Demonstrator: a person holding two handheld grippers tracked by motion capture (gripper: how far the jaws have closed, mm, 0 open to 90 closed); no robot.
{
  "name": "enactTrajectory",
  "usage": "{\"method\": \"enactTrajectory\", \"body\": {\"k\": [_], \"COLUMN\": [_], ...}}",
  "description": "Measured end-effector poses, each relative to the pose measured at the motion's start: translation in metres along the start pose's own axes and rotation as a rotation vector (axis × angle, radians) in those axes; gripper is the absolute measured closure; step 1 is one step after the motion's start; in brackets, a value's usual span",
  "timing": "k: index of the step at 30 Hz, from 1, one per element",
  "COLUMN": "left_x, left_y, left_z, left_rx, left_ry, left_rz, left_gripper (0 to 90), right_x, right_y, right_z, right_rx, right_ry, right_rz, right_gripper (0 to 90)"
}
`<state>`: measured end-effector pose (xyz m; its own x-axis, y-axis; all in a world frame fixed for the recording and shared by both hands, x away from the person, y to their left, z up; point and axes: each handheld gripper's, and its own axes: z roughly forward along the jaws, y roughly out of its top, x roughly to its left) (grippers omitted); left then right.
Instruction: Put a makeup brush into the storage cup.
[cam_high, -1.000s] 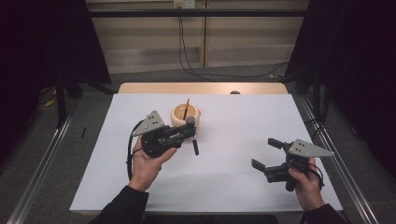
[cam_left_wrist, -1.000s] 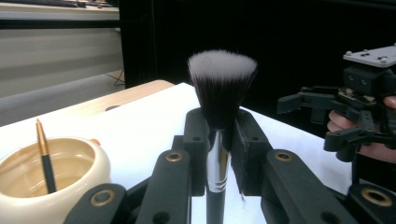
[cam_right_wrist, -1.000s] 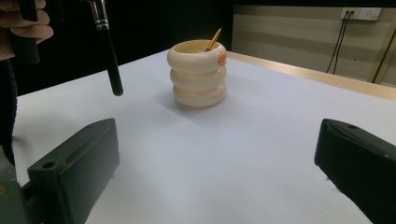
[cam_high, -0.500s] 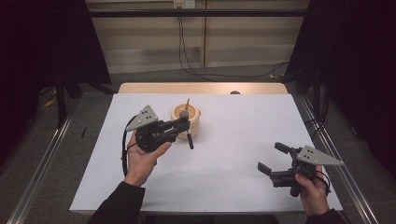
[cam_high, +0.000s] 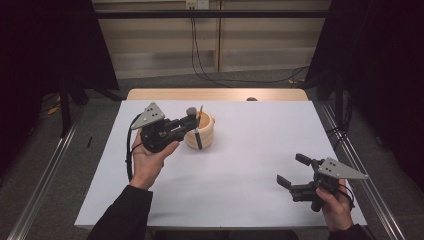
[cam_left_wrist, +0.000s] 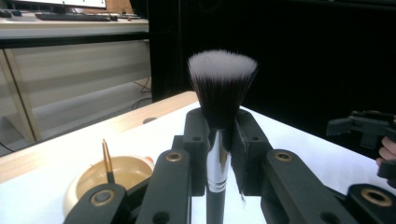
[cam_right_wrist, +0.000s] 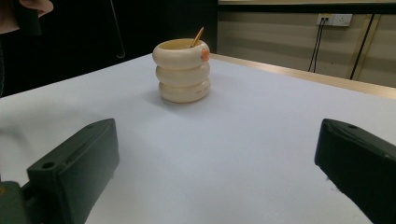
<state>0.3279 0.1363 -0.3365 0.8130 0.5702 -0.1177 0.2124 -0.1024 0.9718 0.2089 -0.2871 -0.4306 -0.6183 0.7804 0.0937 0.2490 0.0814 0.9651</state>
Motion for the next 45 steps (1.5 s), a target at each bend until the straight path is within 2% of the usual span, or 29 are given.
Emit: {"method": "enactTrajectory", "body": {"k": [2, 4, 5, 8, 9, 16, 20, 21, 25, 26, 27, 30, 32, 33, 34, 40, 42, 45], "left_x": [0.004, 0.008, 0.009, 0.012, 0.013, 0.025, 0.027, 0.027, 0.028, 0.031, 0.031, 0.029, 0.03, 0.029, 0.032, 0.039, 0.04, 0.044], "left_y": [0.002, 0.003, 0.004, 0.005, 0.006, 0.011, 0.011, 0.011, 0.014, 0.016, 0.016, 0.018, 0.018, 0.018, 0.019, 0.021, 0.019, 0.017], "left_z": [0.001, 0.003, 0.003, 0.005, 0.005, 0.012, 0.017, 0.018, 0.021, 0.022, 0.023, 0.026, 0.029, 0.03, 0.032, 0.039, 0.042, 0.045], "left_rx": [-0.008, -0.009, -0.001, 0.0, 0.002, -0.01, 0.008, 0.007, -0.001, -0.003, -0.01, -0.005, -0.014, -0.009, -0.003, -0.021, -0.006, -0.005], "left_ry": [0.004, -0.004, 0.015, 0.016, 0.029, 0.051, 0.05, 0.066, 0.08, 0.064, 0.074, 0.088, 0.071, 0.091, 0.075, 0.103, 0.12, 0.115], "left_rz": [0.002, -0.017, -0.014, -0.003, 0.004, -0.002, 0.013, 0.013, 0.013, 0.018, 0.014, 0.031, 0.032, 0.033, 0.044, 0.045, 0.068, 0.056], "left_gripper": [77.7, 77.7, 77.7, 77.7, 77.7, 77.7, 77.7, 77.7, 77.7, 77.7, 77.7, 77.7, 77.7, 77.7, 77.7, 77.7, 77.7, 77.7], "right_x": [0.0, 0.0, 0.0, -0.001, -0.002, -0.002, -0.002, -0.002, -0.002, -0.002, -0.003, -0.004, -0.003, -0.003, -0.003, -0.003, -0.002, -0.002], "right_y": [0.0, 0.0, 0.0, 0.0, -0.001, -0.001, -0.002, -0.002, -0.002, -0.002, -0.002, -0.003, -0.003, -0.003, -0.003, -0.004, -0.004, -0.004], "right_z": [0.0, 0.0, 0.0, 0.0, 0.0, 0.0, 0.0, 0.001, 0.001, 0.0, 0.0, 0.0, 0.0, 0.0, 0.0, 0.001, 0.002, 0.002], "right_rx": [0.002, 0.004, 0.003, 0.008, 0.01, 0.007, 0.021, 0.02, 0.021, 0.021, 0.023, 0.024, 0.026, 0.027, 0.028, 0.035, 0.035, 0.034], "right_ry": [0.0, 0.001, 0.004, 0.008, 0.015, 0.004, 0.016, 0.019, 0.017, 0.016, 0.017, 0.017, 0.016, 0.02, 0.017, 0.023, 0.028, 0.029], "right_rz": [0.002, 0.004, 0.009, 0.01, 0.011, 0.007, 0.005, -0.001, -0.001, 0.0, 0.003, 0.006, 0.007, 0.002, 0.002, -0.003, -0.004, -0.007], "right_gripper": [0.0, 0.0, 0.0, 0.0, 0.0, 0.0, 0.3, 0.3, 0.2, 0.2, 0.3, 0.4, 0.4, 0.4, 0.4, 0.3, 0.3, 0.3]}}
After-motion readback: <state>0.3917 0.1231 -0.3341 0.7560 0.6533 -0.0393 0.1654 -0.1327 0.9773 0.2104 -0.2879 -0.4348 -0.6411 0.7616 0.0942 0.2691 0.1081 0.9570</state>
